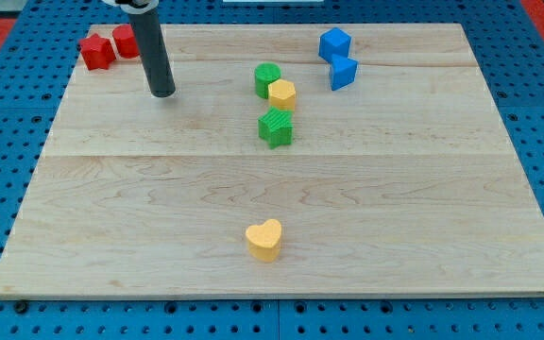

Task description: Separate the green circle from the yellow hexagon

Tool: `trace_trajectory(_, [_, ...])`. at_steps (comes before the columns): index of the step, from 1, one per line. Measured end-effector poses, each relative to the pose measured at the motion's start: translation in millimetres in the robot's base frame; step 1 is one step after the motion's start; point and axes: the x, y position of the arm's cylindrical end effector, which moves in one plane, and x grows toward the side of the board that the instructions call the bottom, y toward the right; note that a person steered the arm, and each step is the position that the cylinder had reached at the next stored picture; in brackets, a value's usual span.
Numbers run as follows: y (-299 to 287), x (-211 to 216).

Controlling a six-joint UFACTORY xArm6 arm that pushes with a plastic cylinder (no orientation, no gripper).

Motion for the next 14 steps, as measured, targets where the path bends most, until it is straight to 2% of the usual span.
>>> trace_trajectory(4, [-6,1])
trace_trajectory(5, [33,-14])
trace_trajectory(6, [129,-41])
trace_trajectory(8, [206,-44])
trace_trajectory(9, [238,-26])
trace_trajectory(10, [201,-1])
trace_trajectory(11, [150,-5])
trace_trajectory(12, [131,-12])
trace_trajectory(13, [141,-40])
trace_trajectory(14, [90,-46])
